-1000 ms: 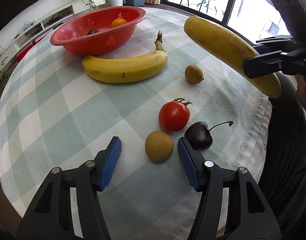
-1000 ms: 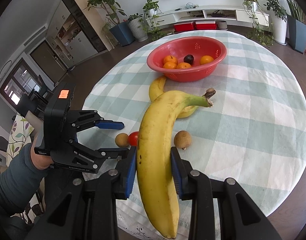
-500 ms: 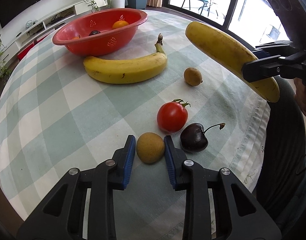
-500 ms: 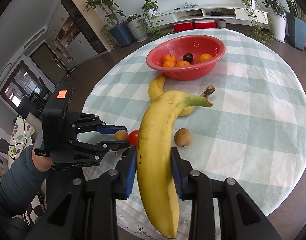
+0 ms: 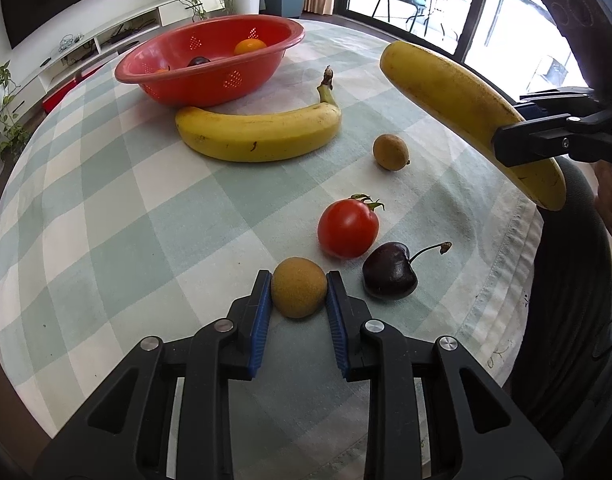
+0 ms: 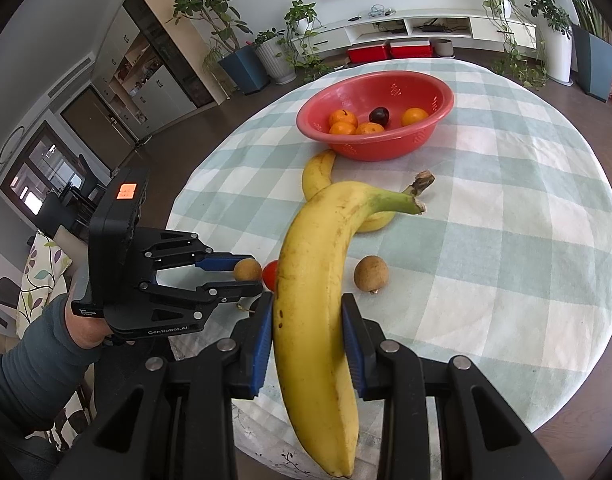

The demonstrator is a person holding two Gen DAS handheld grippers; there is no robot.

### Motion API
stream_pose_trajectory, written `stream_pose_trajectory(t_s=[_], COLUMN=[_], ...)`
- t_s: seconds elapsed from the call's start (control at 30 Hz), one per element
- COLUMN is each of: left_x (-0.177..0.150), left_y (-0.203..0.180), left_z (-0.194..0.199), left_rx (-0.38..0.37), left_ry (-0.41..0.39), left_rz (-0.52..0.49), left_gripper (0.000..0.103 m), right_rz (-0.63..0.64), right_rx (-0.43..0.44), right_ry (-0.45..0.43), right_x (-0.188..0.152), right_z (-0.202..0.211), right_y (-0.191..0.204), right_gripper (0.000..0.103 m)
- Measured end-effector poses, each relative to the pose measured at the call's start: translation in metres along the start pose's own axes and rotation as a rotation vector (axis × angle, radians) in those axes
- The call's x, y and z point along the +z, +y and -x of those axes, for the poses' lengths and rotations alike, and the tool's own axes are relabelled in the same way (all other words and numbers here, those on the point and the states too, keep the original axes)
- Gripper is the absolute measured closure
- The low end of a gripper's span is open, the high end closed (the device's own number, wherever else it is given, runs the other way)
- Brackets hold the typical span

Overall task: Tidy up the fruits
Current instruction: 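Carry the kiwi and banana into the red bowl and open both tools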

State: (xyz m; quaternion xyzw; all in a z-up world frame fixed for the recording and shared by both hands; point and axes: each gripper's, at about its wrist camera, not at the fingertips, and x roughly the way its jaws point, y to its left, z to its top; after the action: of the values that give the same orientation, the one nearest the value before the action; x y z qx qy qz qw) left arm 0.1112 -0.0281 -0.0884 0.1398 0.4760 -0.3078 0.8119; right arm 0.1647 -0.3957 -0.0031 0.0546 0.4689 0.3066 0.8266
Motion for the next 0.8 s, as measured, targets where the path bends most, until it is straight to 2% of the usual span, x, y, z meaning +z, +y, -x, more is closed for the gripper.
stream_pose_trajectory(t_s=[0.17, 0.37, 0.57, 0.8], left_x=[-0.001, 0.017, 0.064, 0.141], left_y=[0.007, 0.021, 0.042, 0.08], left_z=[0.01, 0.037, 0.059, 0.072], left_rx=[-0.019, -0.026, -0.008, 0.013], left_ry=[-0.03, -0.115, -0.203, -0.274], left_rz=[0.045, 0.101, 0.132, 0.181], left_gripper=[0.078, 0.078, 0.078, 0.078], right_rz=[-0.003, 0.008, 0.058, 0.129], right_rx=[-0.002, -0.011, -0.037, -0.087], right_ry=[-0.015, -0.034, -0.08, -0.131], right_x=[0.003, 0.014, 0.048, 0.113], right_z=[0.003, 0.01, 0.023, 0.025], right_y=[0.002, 0.002, 0.009, 0.015], right_gripper=[0.068, 0.068, 0.068, 0.068])
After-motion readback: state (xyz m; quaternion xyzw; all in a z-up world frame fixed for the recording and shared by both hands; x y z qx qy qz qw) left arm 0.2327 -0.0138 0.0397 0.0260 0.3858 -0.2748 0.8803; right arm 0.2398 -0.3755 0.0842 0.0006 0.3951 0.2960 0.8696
